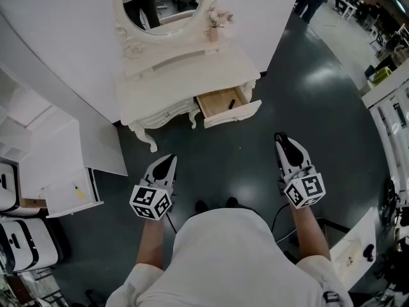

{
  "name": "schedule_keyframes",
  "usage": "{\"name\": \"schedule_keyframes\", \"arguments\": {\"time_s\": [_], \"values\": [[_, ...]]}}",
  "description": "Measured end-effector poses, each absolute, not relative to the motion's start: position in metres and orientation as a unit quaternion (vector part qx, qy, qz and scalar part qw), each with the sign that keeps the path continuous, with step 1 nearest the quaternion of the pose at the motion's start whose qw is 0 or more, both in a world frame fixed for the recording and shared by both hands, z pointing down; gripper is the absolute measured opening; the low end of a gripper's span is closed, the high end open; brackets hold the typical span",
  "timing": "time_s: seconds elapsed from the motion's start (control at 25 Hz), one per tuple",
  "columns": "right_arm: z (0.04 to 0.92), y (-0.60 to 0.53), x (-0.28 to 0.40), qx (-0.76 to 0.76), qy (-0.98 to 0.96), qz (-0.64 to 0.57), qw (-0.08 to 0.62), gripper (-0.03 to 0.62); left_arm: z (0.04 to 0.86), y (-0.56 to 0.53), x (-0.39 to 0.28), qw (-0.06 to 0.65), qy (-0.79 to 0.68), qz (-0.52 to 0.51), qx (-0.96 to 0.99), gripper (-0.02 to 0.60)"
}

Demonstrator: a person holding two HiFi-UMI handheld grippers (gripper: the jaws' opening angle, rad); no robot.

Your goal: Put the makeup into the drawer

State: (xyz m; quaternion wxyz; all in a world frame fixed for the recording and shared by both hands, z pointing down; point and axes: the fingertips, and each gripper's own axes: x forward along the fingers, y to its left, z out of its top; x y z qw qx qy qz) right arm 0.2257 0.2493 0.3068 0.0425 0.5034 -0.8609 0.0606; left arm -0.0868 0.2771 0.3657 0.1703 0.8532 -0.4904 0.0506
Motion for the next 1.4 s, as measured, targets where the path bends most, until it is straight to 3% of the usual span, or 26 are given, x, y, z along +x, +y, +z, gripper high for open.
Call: {"name": "schedule_keyframes", "arguments": {"time_s": [0.76,1.4], "values": [[0.326,0.243,0.179,0.522,-0.848,0.075,0.055,0.092,0.386,0.25,-0.122,0.176,-0.452,0.076,0.871,0.017],[0.346,0.097,0.185,0.483,-0.869,0.082,0.071,0.092,0.388,0.129,-0.1,0.178,-0.484,0.08,0.853,0.017]]}}
